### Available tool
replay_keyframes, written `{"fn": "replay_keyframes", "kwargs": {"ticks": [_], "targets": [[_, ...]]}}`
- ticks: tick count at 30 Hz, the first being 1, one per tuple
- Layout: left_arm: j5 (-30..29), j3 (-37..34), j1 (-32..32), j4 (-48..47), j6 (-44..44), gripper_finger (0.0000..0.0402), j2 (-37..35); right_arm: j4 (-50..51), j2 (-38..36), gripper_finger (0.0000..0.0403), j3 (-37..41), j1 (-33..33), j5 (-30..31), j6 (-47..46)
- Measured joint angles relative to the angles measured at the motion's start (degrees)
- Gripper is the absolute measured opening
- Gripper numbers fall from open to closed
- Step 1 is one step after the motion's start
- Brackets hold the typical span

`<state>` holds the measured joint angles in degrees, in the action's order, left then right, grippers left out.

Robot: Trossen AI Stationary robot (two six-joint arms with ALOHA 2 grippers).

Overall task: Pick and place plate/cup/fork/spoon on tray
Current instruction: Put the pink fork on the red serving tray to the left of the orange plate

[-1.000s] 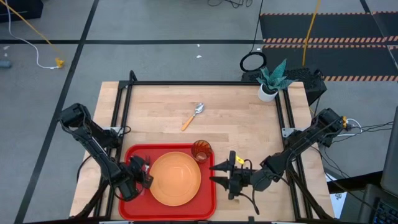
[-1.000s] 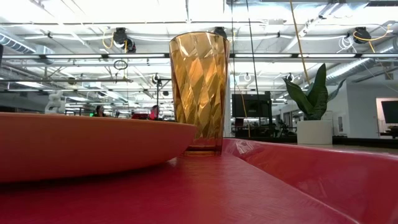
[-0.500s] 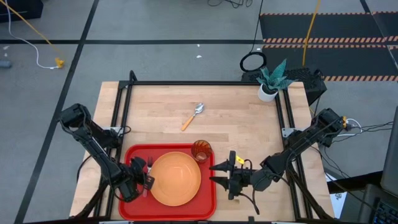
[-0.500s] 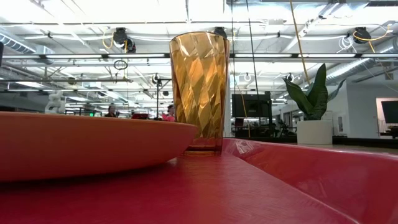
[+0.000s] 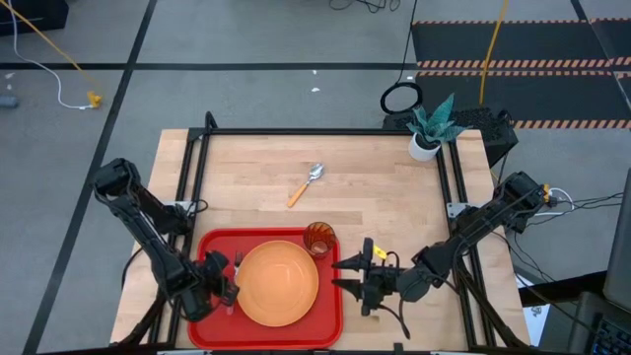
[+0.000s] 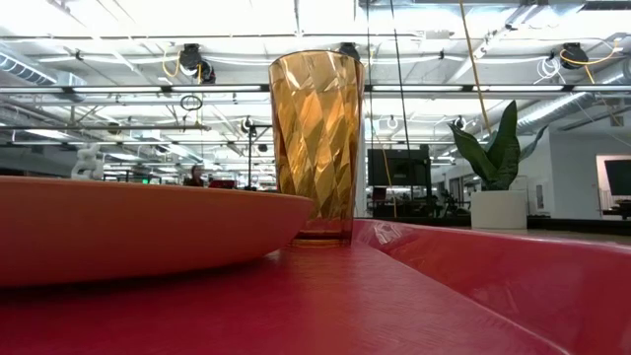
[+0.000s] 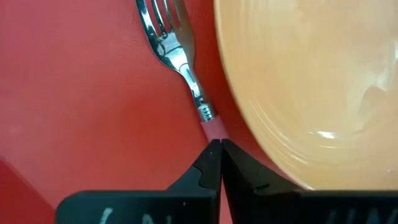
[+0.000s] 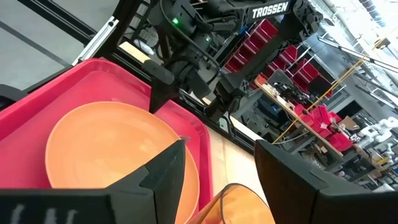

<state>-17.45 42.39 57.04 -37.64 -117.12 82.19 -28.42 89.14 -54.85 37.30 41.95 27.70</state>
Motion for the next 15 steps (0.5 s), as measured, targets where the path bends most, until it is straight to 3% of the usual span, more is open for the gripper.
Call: {"fn": "replay_keyframes", "kwargs": {"ticks": [15], "targets": [[1.8, 0.0, 3.5, 10.2, 1.1, 0.0004, 5.3, 0.2, 0.0, 0.0187, 0.0, -0.1, 0.0, 0.0]]}}
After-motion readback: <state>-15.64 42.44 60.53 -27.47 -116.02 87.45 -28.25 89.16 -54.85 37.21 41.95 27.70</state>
